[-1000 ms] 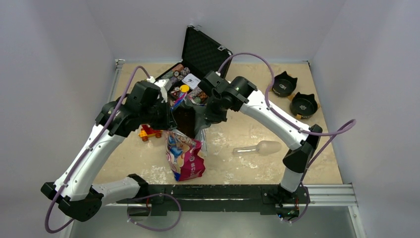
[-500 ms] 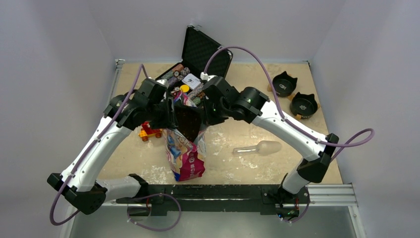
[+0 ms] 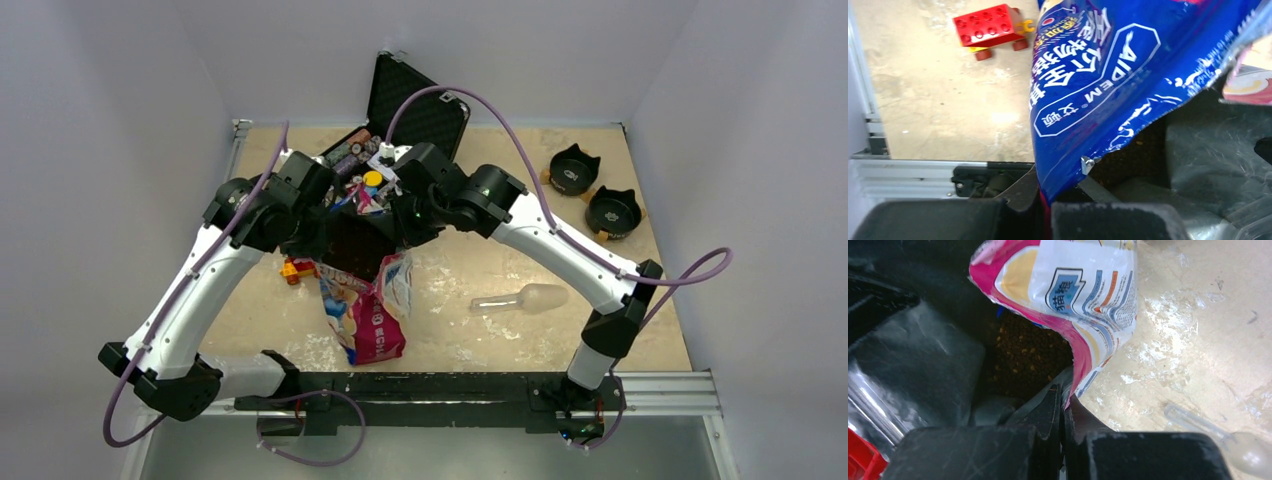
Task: Serve the pet food
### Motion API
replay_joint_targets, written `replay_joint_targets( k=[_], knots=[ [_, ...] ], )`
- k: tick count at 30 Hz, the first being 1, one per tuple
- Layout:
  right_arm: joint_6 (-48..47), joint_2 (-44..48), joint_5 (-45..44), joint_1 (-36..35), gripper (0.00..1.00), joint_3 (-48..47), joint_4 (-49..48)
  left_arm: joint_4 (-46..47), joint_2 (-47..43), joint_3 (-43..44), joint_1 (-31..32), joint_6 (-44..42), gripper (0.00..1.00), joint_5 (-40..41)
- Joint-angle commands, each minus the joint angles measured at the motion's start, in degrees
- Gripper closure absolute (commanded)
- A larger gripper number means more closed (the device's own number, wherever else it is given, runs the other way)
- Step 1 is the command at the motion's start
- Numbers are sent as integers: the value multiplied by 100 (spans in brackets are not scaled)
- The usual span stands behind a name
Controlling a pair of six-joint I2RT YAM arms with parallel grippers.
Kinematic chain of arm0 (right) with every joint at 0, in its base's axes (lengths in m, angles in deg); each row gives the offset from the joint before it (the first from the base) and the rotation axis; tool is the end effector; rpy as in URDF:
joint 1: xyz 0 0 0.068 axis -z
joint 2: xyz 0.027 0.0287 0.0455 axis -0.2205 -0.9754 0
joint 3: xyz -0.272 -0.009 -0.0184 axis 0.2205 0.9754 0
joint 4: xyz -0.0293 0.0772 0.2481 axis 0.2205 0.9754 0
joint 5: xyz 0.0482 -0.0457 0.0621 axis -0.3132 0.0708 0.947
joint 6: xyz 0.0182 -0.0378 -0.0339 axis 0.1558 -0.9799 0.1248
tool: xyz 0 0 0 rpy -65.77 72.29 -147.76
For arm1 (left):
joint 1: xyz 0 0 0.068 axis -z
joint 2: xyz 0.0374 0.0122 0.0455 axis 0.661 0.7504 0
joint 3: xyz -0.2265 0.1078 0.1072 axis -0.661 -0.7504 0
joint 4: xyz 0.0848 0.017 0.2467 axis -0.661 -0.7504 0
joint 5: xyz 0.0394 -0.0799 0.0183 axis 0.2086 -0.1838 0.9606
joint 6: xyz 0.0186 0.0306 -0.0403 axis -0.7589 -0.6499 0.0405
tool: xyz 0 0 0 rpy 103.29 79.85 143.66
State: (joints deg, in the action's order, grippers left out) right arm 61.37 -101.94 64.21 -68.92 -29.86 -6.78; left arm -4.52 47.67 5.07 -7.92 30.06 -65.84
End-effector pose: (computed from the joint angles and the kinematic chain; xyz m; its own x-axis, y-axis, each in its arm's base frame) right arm 0.1984 0.2930 0.4151 -0.7352 -0.2611 -0.6255 -0.5284 0.7988 0.2877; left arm 0.1648 -0.0973 0.4134 -0.8544 -0.1159 -0.5066 -0.0936 0.9932 -0.0693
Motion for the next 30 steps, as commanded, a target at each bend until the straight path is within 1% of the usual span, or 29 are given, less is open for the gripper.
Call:
replay_joint_targets(
  k=[1, 5, 7, 10, 12, 14, 16, 17, 19, 20, 22, 23, 24, 25, 27, 29, 30],
  knots=[
    [-465, 93, 575, 37, 100, -560, -643, 251, -213, 1254, -29, -528, 100, 1543],
    [-315, -117, 1410, 80, 100, -928, -971, 57, 138, 2191, -28, -874, 100, 1589],
    [-324, -148, 1762, 103, 100, -867, -1315, 7, 275, 2423, -27, -1011, 100, 1800],
    [-378, -422, 1949, 161, 100, -1192, -1524, 123, 380, 2527, -32, -1197, 100, 2087],
    [-285, -731, 1998, 234, 100, -1583, -1425, 158, 471, 2635, -39, -1288, 100, 2093],
    [-106, -982, 2121, 283, 100, -1970, -1213, 4, 558, 2870, -36, -1264, 100, 1954],
    [1, -935, 2140, 283, 100, -1926, -1077, -15, 528, 2863, -34, -1197, 100, 1680],
    [-5, -740, 2133, 283, 100, -1630, -1146, 80, 454, 2738, -36, -1173, 100, 1457],
    [-86, -124, 2078, 307, 100, -520, -1582, 429, 268, 2354, -25, -1050, 100, 833],
    [-128, 198, 2099, 359, 100, 379, -1860, 764, 155, 2047, -30, -967, 100, 438],
    [-71, 816, 2387, 596, 100, 1392, -2291, 1412, -29, 1344, -27, -775, 100, -621],
    [-13, 1142, 2553, 749, 100, 2160, -2427, 1658, -59, 1024, -8, -599, 100, -1096],
    [21, 1401, 2641, 867, 100, 2696, -2540, 1884, -59, 714, 43, -348, 100, -1455],
    [34, 1653, 2567, 937, 100, 3146, -2583, 2010, -20, 483, 130, -170, 100, -1769],
    [99, 2120, 2212, 1025, 100, 3905, -2570, 2244, 132, 155, 366, 109, 100, -2122],
    [139, 2438, 1932, 1073, 100, 4341, -2432, 2570, 258, -137, 557, 398, 100, -2412],
    [169, 2529, 1747, 1070, 97, 4411, -2266, 2734, 313, -275, 624, 516, 100, -2574]
  ],
)
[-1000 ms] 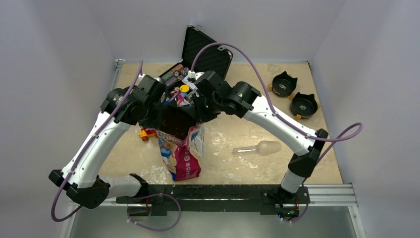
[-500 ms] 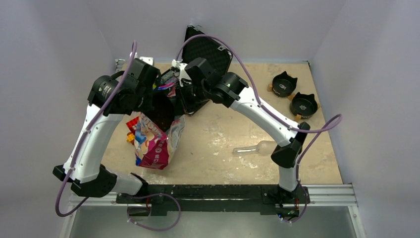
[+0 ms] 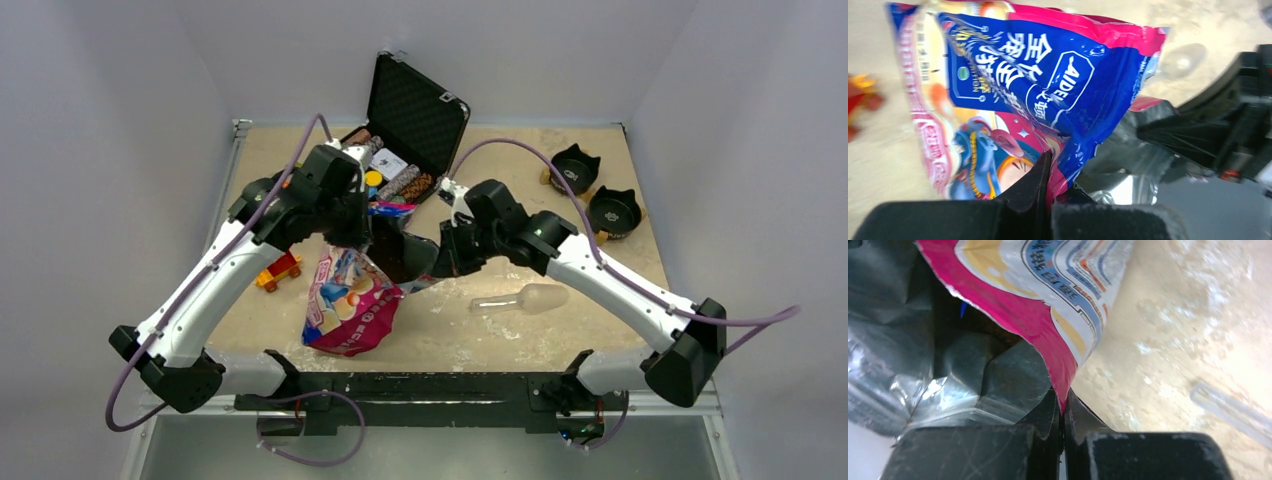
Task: Serve the pet food
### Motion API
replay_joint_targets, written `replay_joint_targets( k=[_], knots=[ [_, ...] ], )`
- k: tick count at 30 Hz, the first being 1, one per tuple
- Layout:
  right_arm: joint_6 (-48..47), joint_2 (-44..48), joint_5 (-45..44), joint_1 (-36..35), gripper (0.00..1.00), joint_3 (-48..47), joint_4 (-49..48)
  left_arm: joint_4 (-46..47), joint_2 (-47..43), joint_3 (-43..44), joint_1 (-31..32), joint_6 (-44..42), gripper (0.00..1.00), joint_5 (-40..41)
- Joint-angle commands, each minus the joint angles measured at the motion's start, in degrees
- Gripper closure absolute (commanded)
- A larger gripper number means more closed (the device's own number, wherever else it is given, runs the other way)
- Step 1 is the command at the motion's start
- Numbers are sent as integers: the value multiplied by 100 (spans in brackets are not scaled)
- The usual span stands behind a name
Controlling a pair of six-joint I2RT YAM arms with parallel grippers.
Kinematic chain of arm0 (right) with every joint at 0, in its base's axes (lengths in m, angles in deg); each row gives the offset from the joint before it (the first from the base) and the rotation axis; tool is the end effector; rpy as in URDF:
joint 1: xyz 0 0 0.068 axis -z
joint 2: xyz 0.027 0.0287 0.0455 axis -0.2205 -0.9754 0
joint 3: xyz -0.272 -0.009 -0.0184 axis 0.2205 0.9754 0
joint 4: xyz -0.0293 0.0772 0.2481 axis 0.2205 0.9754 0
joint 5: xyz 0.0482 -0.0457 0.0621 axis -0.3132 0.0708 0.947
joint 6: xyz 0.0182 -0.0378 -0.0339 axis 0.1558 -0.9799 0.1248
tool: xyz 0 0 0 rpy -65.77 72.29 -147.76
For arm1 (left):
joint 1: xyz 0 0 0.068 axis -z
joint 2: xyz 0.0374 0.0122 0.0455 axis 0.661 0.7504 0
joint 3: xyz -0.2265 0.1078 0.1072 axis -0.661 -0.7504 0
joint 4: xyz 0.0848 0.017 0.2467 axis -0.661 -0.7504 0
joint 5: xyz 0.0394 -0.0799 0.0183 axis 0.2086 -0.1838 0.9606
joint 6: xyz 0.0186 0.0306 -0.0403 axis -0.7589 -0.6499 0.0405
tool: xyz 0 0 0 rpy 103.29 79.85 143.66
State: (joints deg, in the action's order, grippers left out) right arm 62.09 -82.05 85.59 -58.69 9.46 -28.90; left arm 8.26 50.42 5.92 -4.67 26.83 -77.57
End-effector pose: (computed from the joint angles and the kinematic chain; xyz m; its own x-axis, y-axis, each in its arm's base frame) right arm 0.1951 0.2180 0.3360 -0.8246 -0.2013 -0.5287 -0.5086 0.6732 0.5368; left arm 0.1828 -0.1332 0.4202 -0.8383 -0.0513 -0.5428 0.1263 0.9502 -0.2848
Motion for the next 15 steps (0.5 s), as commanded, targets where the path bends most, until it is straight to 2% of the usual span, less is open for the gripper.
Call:
replay_joint_targets(
  k=[1, 2, 5, 7, 15],
  knots=[
    [139, 587, -565, 51, 94, 475, 158, 1602, 99, -427, 331, 938, 100, -1544],
    [152, 617, -708, 53, 89, 441, 383, 1675, 180, -428, 345, 1003, 100, -1652],
    [265, 659, -1080, 52, 63, 387, 766, 1605, 424, -208, 363, 961, 100, -1882],
    [290, 633, -1168, 50, 51, 355, 839, 1461, 511, -60, 373, 883, 100, -1906],
    [500, 472, -1625, 73, 35, 333, 794, 1405, 589, -1, 379, 820, 100, -2329]
  ],
)
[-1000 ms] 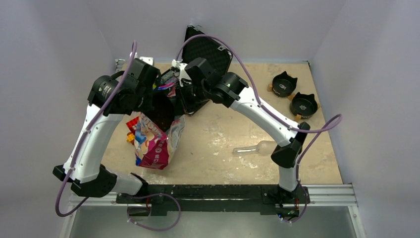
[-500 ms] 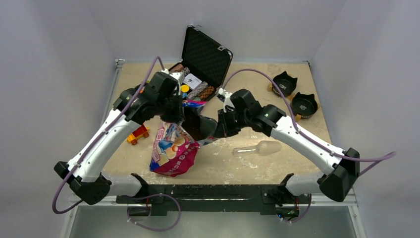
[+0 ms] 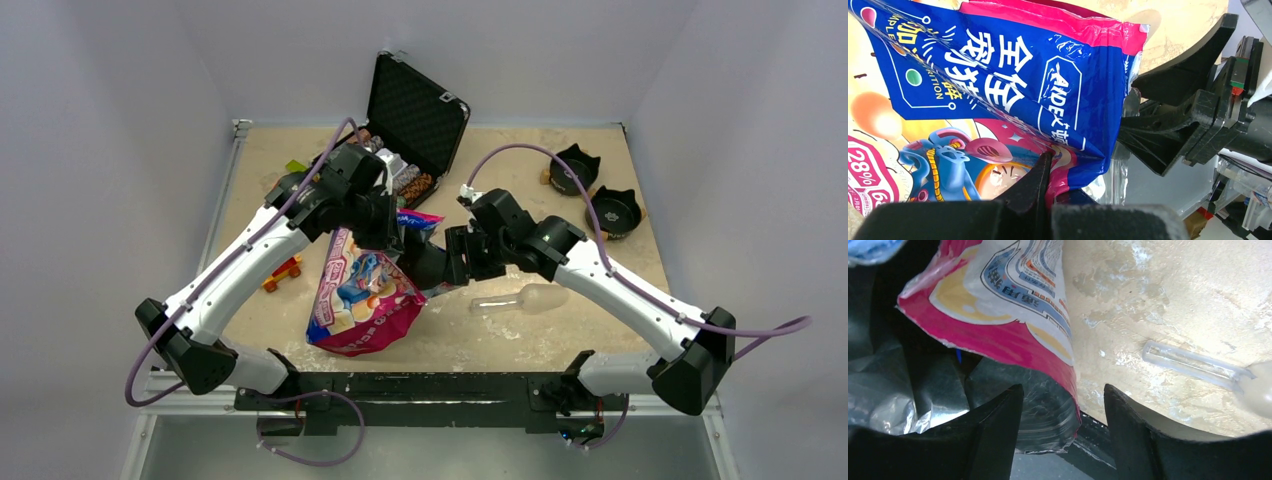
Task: Serve the pet food
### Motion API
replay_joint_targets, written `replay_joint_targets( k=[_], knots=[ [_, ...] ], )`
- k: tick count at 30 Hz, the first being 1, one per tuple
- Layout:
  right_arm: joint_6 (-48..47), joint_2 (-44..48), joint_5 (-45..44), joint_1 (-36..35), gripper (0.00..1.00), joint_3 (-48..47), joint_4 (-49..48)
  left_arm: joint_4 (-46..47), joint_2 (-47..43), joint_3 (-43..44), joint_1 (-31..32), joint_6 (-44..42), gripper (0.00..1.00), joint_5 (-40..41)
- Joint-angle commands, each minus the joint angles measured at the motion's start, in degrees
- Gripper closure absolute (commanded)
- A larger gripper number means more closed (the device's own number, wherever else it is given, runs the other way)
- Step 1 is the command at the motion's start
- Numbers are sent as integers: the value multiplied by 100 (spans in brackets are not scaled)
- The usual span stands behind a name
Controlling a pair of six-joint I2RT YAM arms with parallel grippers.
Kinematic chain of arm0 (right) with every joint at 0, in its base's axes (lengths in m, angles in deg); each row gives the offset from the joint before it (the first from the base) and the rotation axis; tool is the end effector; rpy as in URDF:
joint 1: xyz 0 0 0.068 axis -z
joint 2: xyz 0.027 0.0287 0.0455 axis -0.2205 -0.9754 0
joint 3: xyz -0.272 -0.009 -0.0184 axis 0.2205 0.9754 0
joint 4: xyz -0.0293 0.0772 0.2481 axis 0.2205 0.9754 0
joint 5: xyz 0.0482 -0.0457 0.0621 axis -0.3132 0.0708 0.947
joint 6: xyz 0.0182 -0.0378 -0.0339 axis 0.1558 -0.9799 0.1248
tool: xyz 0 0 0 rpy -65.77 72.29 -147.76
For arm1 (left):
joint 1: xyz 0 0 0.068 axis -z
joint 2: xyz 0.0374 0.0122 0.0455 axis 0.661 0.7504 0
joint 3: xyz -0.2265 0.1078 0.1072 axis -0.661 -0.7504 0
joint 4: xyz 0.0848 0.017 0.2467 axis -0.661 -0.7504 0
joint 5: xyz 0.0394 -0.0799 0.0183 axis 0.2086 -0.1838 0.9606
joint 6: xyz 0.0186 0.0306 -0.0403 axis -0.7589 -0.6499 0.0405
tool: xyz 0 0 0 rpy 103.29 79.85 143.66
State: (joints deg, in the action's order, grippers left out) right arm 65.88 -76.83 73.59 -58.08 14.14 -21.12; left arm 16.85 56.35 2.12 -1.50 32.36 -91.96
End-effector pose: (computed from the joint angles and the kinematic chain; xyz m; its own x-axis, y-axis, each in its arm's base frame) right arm 0.1796 0.1875 0.3219 -0.8666 -0.1217 -0.4839 -0.3471 0.8438 0.4094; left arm 0.2040 -0.1788 0.3877 -0.9264 -0.0233 -0.3758 0.1743 0.8583 -0.4827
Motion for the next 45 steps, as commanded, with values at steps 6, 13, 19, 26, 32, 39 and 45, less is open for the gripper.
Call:
replay_joint_targets(
  k=[6, 13, 19, 26, 32, 39, 45],
  knots=[
    [-1132, -129, 75, -74, 34, -334, -568, -88, 4, 895, 53, -88, 100, -813],
    [-1840, -377, 108, -194, 34, -763, -1073, -297, -67, 1031, 46, -195, 100, -866],
    [-1729, -565, 143, -482, 34, -1028, -1592, -301, -11, 1033, 47, -119, 100, -890],
    [166, -1410, -1817, -510, 90, -1865, -385, -463, -51, 1009, 42, -23, 100, -392],
    [-227, -1121, -1046, -570, 100, -1680, -1255, -834, -21, 953, 38, -209, 99, 92],
    [-53, -1117, -673, -590, 100, -2036, -1211, -987, 20, 959, 38, -546, 74, 645],
    [-103, -1258, -398, -590, 100, -2371, -1112, -965, 145, 845, 42, -581, 61, 803]
  ],
)
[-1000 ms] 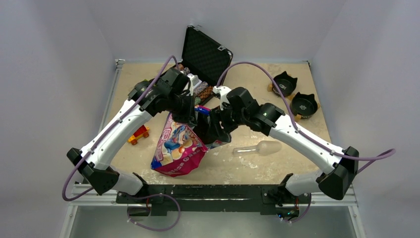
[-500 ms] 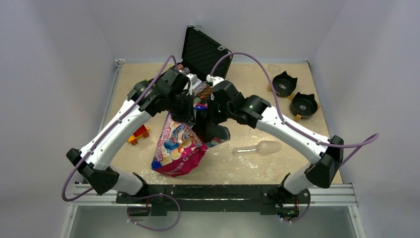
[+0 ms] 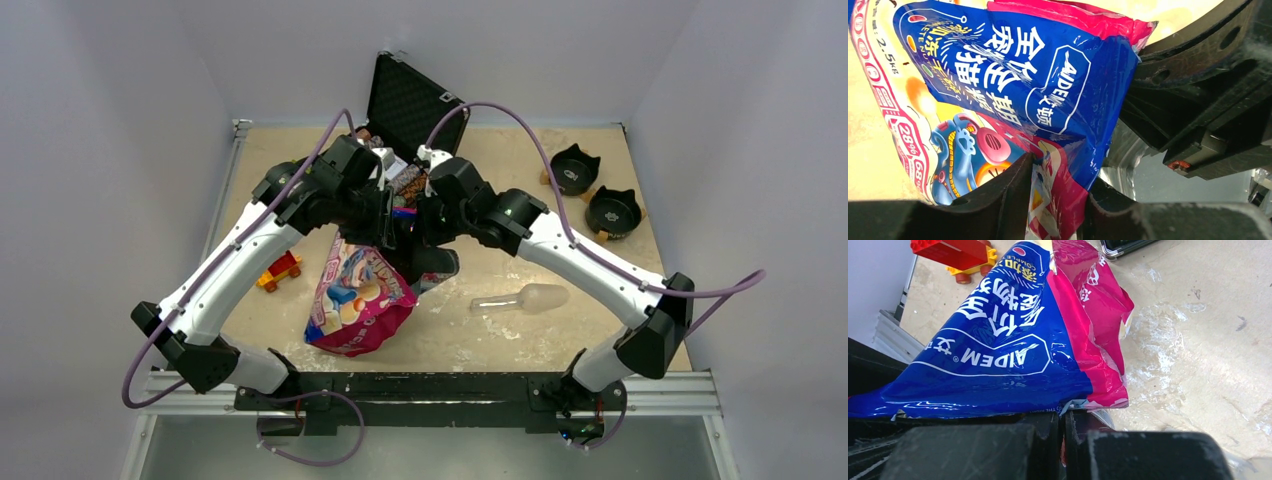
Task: Serve the pet food
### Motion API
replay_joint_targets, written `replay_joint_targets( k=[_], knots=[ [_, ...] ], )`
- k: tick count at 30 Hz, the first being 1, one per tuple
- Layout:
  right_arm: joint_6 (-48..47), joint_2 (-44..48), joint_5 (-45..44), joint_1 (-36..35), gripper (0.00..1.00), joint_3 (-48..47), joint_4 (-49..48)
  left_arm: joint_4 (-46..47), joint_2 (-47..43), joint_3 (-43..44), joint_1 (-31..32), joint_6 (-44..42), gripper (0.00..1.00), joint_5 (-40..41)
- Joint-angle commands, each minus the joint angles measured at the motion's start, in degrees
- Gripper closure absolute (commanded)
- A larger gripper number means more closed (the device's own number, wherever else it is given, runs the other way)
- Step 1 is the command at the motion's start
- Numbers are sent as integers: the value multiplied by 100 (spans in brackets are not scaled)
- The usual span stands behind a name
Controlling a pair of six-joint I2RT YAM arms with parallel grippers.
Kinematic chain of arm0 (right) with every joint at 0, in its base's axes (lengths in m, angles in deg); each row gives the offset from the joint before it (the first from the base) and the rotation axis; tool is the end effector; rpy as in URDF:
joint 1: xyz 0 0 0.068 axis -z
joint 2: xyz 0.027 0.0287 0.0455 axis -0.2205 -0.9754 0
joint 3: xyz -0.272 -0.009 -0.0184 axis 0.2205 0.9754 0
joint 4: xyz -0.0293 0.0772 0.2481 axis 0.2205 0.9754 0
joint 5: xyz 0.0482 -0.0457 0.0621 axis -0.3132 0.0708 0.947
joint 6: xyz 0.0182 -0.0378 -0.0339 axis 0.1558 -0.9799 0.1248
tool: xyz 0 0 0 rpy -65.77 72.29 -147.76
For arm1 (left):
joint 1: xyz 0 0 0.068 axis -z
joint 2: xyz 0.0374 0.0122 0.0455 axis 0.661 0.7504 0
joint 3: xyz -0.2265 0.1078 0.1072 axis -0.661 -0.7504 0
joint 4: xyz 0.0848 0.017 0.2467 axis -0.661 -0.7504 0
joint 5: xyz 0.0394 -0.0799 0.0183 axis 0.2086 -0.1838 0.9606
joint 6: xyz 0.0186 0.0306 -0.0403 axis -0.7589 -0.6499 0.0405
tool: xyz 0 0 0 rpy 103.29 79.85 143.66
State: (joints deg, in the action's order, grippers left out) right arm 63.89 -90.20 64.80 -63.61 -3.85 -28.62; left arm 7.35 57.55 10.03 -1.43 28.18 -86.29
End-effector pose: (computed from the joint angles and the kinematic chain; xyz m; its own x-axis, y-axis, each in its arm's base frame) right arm 0.2109 0.2570 0.3692 -0.7239 -0.0909 -0.6839 -0.4516 0.8119 0.3700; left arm 0.1968 -0.1686 0.4114 -0.9070 0.0275 -0.4202 0.1982 0.9083 -0.3683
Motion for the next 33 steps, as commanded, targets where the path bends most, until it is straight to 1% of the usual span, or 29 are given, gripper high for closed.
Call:
replay_joint_targets(
  k=[1, 2, 3, 4, 5, 6, 9, 11, 13, 15, 18, 20, 21, 24, 26, 27, 29, 32, 33],
  knots=[
    [72, 52, 559, -37, 100, -590, -359, -22, 41, 34, 38, -215, 60, 315],
    [32, 14, 612, -38, 100, -598, -389, -50, 61, 22, 26, -284, 60, 392],
    [-9, -22, 690, -37, 100, -613, -422, -107, 79, 37, 8, -366, 65, 434],
    [-70, -91, 765, -37, 100, -654, -446, -192, 83, 94, -20, -425, 82, 600],
    [-121, -183, 828, -37, 100, -732, -451, -314, 84, 187, -47, -446, 96, 800],
    [-170, -298, 940, -37, 100, -845, -432, -396, 39, 276, -70, -478, 100, 988],
    [-279, -720, 1266, -65, 100, -1369, -341, -461, -306, 467, -74, -552, 100, 1821],
    [-305, -1056, 1443, -92, 100, -1910, -235, -515, -579, 549, -81, -505, 100, 2518],
    [-282, -1473, 1640, -158, 100, -2683, -44, -732, -698, 754, -118, -530, 100, 3213],
    [-144, -1991, 1879, -193, 100, -3576, 169, -1089, -641, 1092, -223, -600, 100, 3729],
    [244, -2706, 2382, -216, 100, -4828, 295, -1438, -600, 1458, -520, -757, 100, 4127],
    [548, -3008, 2658, -226, 100, -5284, 150, -1486, -648, 1667, -748, -890, 100, 4200],
    [701, -3067, 2801, -230, 100, -5332, -26, -1485, -672, 1784, -797, -984, 100, 4251],
    [1052, -2966, 3109, -230, 100, -5070, -576, -1594, -618, 2347, -822, -1195, 100, 4512],
    [1095, -2922, 3237, -224, 100, -4982, -660, -1678, -512, 2743, -826, -1323, 100, 4502],
    [1069, -2882, 3287, -217, 100, -4946, -648, -1665, -462, 2799, -824, -1380, 100, 4426],
    [1063, -2685, 3293, -129, 100, -4611, -705, -1499, -431, 2619, -826, -1509, 100, 4107],
    [1189, -2025, 3373, 144, 100, -3057, -1276, -1033, -429, 1998, -822, -1583, 100, 3184],
    [1147, -1783, 3327, 243, 100, -2504, -1438, -909, -414, 1789, -822, -1487, 100, 2868]
  ],
)
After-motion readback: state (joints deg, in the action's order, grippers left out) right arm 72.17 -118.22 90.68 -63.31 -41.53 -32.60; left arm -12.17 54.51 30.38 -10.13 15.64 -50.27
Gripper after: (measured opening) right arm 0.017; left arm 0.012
